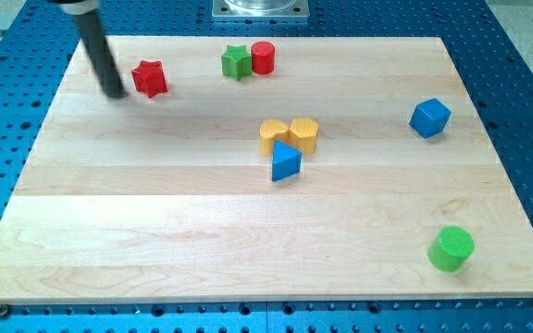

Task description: Place the green circle close to the green star

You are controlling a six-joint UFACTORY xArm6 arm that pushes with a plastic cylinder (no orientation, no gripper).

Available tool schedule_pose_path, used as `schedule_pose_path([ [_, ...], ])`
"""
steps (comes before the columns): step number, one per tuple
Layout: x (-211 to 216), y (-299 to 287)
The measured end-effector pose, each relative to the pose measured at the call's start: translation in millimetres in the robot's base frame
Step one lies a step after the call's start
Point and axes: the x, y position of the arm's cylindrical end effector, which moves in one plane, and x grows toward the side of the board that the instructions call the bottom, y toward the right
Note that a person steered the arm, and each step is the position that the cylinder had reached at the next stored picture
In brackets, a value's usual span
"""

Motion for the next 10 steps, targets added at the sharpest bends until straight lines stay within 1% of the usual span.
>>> schedule_pose_path([
  [1,-24,75],
  [2,-41,106],
  [3,-20,70],
  [4,75,35],
  [5,184,35],
  [6,268,79],
  [7,269,201],
  [8,227,316],
  [9,200,467],
  [10,230,513],
])
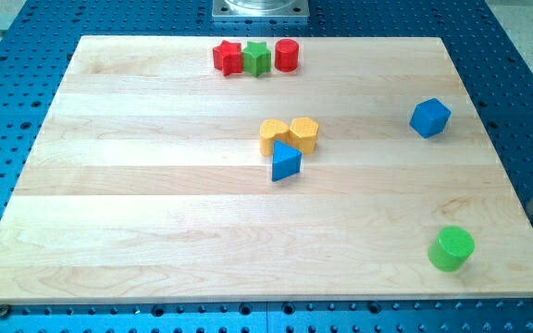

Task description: Place the green circle close to the green star

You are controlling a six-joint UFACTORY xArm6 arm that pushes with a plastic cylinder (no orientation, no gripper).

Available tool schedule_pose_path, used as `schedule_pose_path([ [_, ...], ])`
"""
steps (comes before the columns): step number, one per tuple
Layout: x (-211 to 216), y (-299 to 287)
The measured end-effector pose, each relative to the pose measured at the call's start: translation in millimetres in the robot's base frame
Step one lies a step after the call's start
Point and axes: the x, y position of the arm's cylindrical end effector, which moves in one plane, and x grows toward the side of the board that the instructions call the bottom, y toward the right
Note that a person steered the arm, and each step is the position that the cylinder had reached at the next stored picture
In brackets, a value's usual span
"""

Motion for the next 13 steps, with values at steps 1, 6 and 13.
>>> schedule_pose_path([
  [1,28,-54],
  [6,51,-367],
  [13,38,-502],
])
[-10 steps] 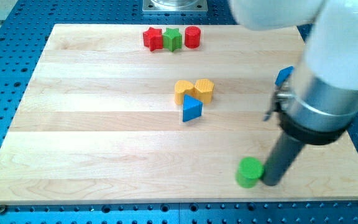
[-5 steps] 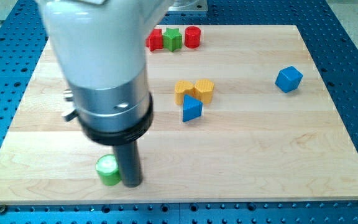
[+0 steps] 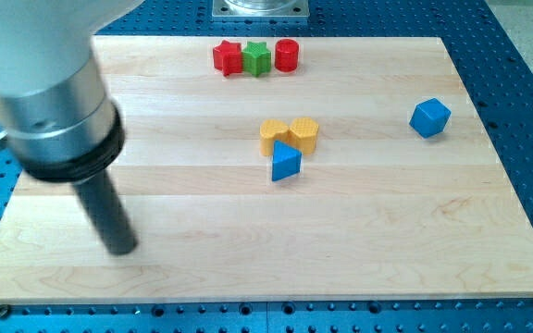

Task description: Place the green circle close to the green star

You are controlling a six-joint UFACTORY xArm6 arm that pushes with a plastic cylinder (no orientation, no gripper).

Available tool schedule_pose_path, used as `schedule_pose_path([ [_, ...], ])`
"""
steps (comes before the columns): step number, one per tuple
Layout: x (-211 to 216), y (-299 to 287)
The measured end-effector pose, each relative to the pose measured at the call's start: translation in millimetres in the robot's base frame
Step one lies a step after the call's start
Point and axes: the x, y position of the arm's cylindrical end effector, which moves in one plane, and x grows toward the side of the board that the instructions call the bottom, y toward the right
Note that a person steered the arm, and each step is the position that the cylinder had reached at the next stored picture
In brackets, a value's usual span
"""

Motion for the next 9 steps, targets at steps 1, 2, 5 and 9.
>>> schedule_pose_path([
  [1,0,-45],
  [2,-31,-28],
  [5,-178,103],
  [9,-214,46],
])
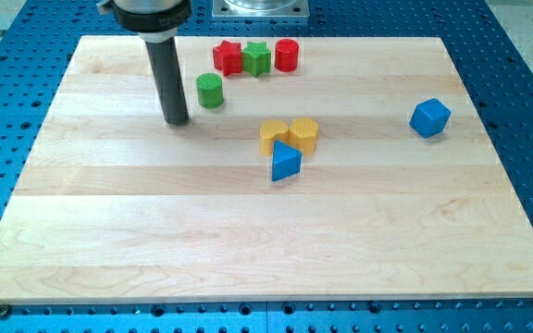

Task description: Place the green circle close to the green star

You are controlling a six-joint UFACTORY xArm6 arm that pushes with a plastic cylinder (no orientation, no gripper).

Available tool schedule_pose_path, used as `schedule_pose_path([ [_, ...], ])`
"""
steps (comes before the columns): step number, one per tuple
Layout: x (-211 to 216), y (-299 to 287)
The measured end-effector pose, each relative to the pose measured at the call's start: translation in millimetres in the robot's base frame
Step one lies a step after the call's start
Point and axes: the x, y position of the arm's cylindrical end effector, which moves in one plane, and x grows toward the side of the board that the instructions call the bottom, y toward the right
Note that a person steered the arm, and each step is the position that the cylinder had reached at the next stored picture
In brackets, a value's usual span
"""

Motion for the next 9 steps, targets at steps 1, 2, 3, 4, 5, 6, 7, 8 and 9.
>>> schedule_pose_path([
  [1,-15,14],
  [2,-39,38],
  [3,-48,72],
  [4,-48,108],
  [5,-45,126],
  [6,-30,136],
  [7,-25,156],
  [8,-39,174],
  [9,-60,174],
])
